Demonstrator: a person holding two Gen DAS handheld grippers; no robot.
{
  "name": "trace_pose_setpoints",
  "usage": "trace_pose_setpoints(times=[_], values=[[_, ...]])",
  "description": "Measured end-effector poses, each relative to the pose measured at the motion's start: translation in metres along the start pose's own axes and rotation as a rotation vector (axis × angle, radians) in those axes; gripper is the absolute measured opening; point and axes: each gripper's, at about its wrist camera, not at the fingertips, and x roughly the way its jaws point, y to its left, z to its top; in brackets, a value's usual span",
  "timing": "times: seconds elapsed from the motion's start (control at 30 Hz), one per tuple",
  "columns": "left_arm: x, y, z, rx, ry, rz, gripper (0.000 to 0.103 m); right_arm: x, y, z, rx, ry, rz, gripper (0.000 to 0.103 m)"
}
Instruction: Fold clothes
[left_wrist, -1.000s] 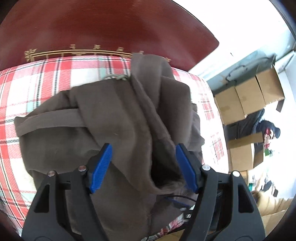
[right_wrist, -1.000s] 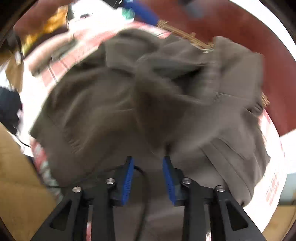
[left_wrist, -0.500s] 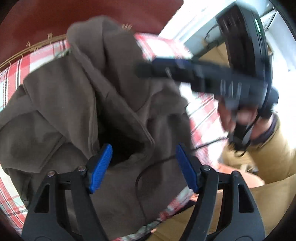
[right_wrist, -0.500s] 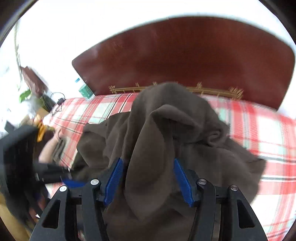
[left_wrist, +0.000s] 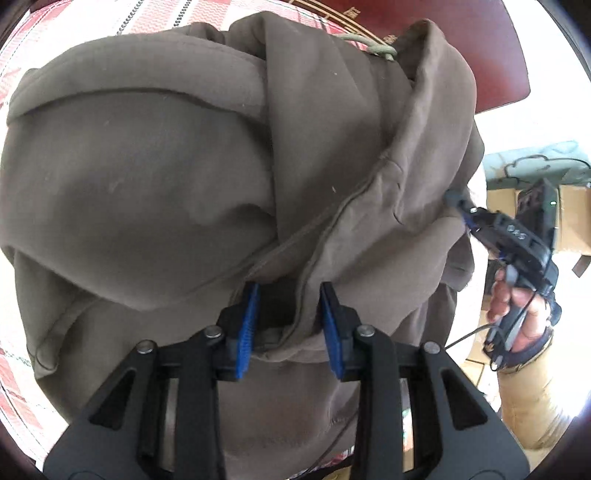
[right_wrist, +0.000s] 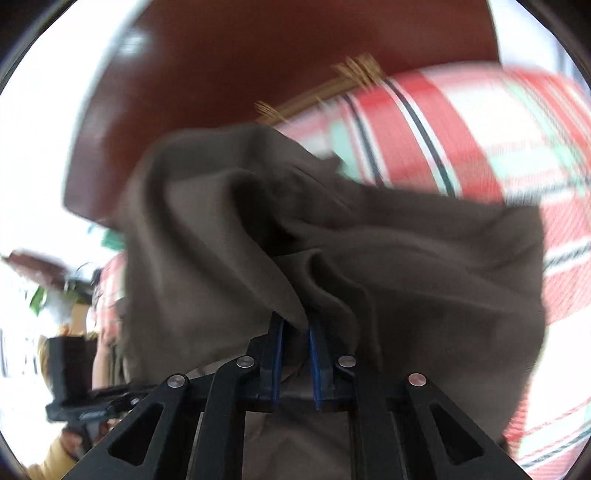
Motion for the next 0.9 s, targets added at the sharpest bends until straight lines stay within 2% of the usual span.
trace_pose_setpoints(times=[0.1,0.27,0.33,0.4,0.43,0.5,0.53,0.63,0.7,0.77,0.83,0.9], values=[[-0.005,-0.002,0.005,0.004,-0.021,0.015,0.037,0.007,0.000,0.006,0.034,-0.010,0.003,0.013],[-0.007,0.000,0.014,-0.002,-0.042,0.020,0.037,-0.042,0.015,0.023,-0.026,-0.166,0.083,0.008],[-0.004,0.003,0.014,-0.014,-0.037,0.029,0.038,-0.051,0.013,0.027,-0.035,-0.186,0.036,0.008],[0.001,0.005,0.015,-0.027,-0.028,0.033,0.040,-0.043,0.010,0.030,-0.049,-0.119,-0.047,0.010],[0.001,0.006,0.015,-0.027,-0.027,0.033,0.040,-0.042,0.010,0.028,-0.055,-0.106,-0.055,0.011],[-0.003,0.005,0.014,-0.017,-0.030,0.032,0.043,-0.055,0.023,0.023,-0.135,-0.141,-0.059,0.013],[-0.005,0.005,0.011,-0.011,-0.034,0.037,0.047,-0.062,0.038,0.017,-0.196,-0.160,-0.041,0.016],[-0.017,0.002,-0.001,0.007,-0.062,0.048,0.049,-0.080,0.079,-0.004,-0.369,-0.194,0.022,0.023],[-0.028,0.000,-0.012,0.023,-0.089,0.058,0.049,-0.070,0.100,-0.023,-0.479,-0.140,0.048,0.025],[-0.037,-0.003,-0.022,0.043,-0.108,0.056,0.050,-0.041,0.113,-0.043,-0.579,-0.044,0.001,0.025],[-0.040,-0.006,-0.030,0.082,-0.104,0.073,0.062,-0.011,0.118,-0.058,-0.619,0.044,-0.030,0.027],[-0.035,-0.006,-0.031,0.102,-0.092,0.124,0.062,0.020,0.110,-0.068,-0.620,0.095,-0.097,0.029]])
